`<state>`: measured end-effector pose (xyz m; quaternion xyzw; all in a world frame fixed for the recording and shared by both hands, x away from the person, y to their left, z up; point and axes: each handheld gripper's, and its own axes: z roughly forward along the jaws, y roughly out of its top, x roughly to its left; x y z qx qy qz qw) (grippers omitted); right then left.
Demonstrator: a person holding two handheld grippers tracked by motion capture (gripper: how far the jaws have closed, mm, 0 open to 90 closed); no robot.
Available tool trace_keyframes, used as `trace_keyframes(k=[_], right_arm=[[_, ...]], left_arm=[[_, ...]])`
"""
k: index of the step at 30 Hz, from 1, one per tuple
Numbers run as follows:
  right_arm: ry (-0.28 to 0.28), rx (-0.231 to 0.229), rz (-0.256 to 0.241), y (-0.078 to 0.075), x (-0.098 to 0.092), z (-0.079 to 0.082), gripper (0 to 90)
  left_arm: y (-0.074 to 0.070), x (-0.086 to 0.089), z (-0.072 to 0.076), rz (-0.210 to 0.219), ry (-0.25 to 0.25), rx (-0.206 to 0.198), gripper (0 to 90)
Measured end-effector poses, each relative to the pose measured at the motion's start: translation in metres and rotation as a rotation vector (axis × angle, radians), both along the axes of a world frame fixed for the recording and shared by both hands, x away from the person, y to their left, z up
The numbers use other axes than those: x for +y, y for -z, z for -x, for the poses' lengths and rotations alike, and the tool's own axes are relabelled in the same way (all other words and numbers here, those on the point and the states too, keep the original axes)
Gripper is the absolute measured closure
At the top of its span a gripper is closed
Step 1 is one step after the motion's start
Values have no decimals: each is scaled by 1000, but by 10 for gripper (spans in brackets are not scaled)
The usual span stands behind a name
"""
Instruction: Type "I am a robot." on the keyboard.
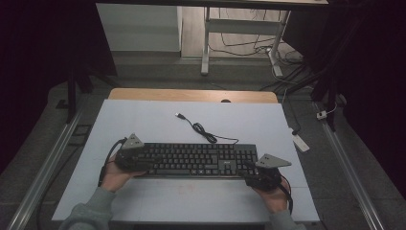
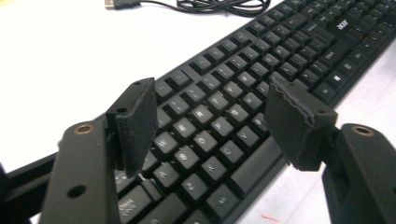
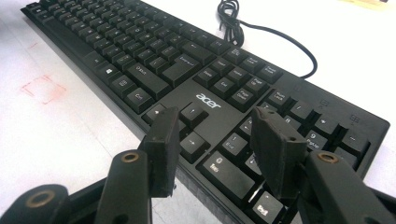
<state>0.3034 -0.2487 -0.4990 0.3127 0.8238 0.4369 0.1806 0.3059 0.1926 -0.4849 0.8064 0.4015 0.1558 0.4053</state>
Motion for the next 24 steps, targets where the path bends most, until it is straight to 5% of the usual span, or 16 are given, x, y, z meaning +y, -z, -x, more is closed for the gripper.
trace_keyframes(k=[11,24], right_arm=[[15,-10,2,-2,0,0,525],[39,-14,-4,-1,-3,-1,527]], left_arm=[[-4,4,-19,-31,-45,15,469],[14,6,-18,-129,-27,77,888]])
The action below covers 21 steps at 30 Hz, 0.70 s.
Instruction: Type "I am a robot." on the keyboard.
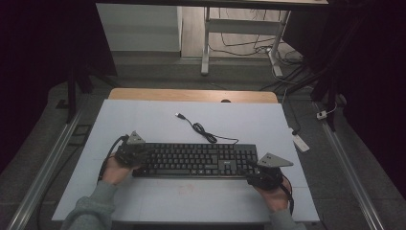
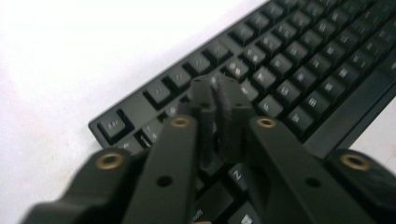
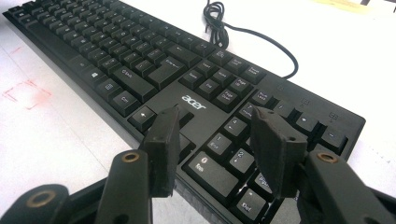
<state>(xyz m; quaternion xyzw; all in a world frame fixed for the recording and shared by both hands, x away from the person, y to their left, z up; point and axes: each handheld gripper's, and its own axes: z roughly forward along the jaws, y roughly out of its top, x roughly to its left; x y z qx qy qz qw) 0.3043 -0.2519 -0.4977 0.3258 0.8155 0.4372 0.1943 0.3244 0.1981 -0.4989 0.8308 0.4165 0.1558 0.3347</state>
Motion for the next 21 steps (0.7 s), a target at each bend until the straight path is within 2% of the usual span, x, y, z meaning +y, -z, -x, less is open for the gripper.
trace_keyframes(k=[3,12,21], right_arm=[[-2,2,1,0,0,0,527],[12,4,2,0,-3,-1,527],[13,6,4,1,-2,-1,526]], left_arm=[[3,1,0,-19,2,21,890],[9,3,3,-41,4,58,890],[12,0,4,-67,7,72,889]])
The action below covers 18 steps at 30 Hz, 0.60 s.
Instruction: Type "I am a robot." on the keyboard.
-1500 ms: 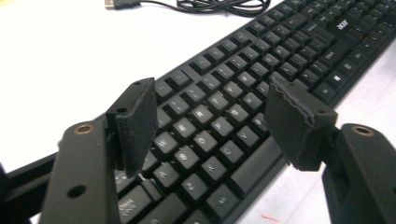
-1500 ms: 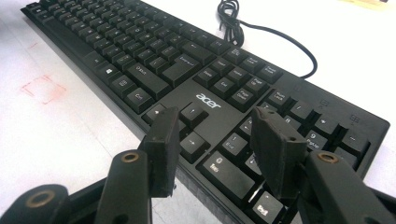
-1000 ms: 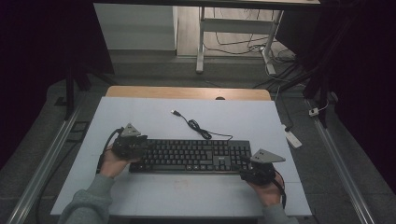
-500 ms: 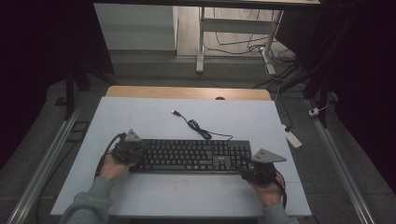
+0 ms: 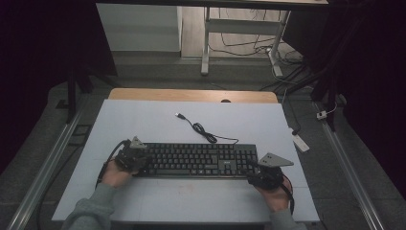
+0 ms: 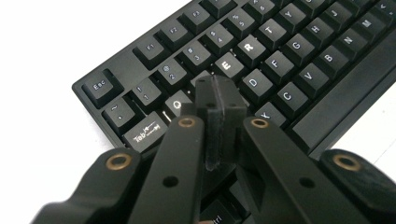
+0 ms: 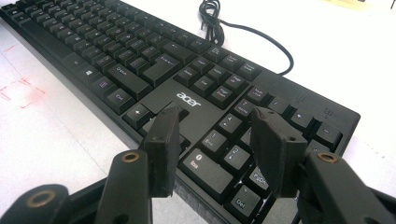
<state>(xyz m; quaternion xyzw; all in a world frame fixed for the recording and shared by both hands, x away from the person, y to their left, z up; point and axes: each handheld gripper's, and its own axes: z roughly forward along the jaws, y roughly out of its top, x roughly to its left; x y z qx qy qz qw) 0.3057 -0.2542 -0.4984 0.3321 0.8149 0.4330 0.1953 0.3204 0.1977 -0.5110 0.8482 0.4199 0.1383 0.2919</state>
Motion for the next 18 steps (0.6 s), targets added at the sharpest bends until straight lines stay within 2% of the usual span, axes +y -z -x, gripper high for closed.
trace_keyframes(k=[9,14,16,18], right_arm=[[-3,0,4,0,1,0,525],[-6,-2,-3,0,0,0,523],[-1,-6,4,-1,0,0,522],[-11,-5,-2,-1,0,0,521]], left_arm=[[3,2,-1,-4,-16,6,888],[5,-1,-1,-21,-20,8,889],[4,-1,-1,-14,-21,6,889],[1,0,1,17,-20,-14,886]])
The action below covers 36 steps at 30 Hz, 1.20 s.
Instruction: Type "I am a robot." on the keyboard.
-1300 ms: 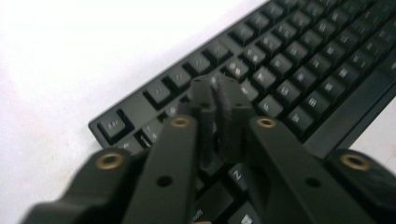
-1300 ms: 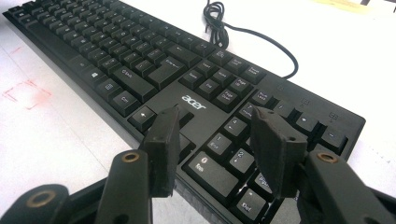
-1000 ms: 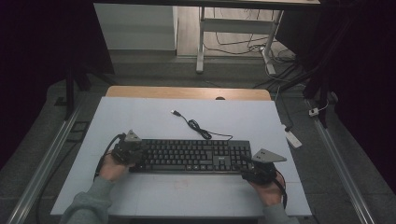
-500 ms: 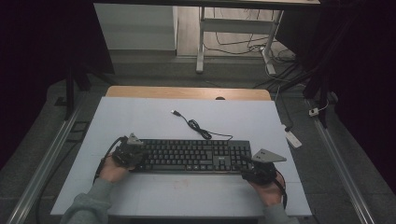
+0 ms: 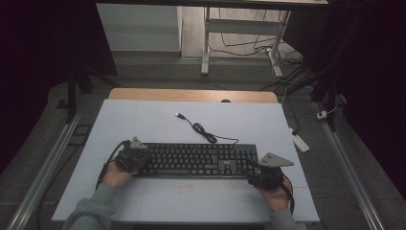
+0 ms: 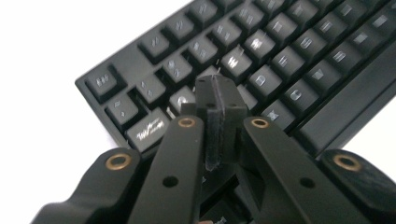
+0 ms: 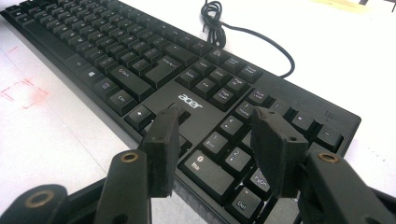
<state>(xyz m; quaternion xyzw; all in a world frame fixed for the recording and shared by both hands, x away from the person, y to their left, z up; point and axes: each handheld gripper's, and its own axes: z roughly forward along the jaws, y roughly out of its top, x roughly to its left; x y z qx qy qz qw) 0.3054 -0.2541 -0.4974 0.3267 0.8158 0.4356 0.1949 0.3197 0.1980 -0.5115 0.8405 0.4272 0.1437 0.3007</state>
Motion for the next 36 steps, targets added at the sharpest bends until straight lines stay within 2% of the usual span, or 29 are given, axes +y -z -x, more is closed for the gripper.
trace_keyframes(k=[1,3,5,6,8,11,13,16,26,36], right_arm=[[0,0,0,0,0,0,521],[-2,0,0,0,0,0,521],[-2,1,-3,0,0,0,520],[-3,1,-4,0,0,0,520],[-6,1,-2,0,-1,0,520],[-8,-1,-3,0,-3,-1,519],[-8,-2,-8,0,-5,-1,520],[-1,-5,-8,-1,-8,-1,519],[-1,0,-10,-1,-9,-2,519],[-3,-3,-13,0,-8,-2,519]], left_arm=[[-2,1,1,15,-2,-11,886],[-7,2,2,33,-7,-23,822],[-9,3,3,53,-4,-33,751],[-12,4,5,84,3,-43,704],[-15,5,7,97,4,-49,616],[-26,6,13,136,7,-88,507],[-33,7,17,155,10,-106,474],[-39,7,20,182,12,-121,363],[-39,5,19,206,30,-96,247],[-38,3,18,208,47,-84,200]])
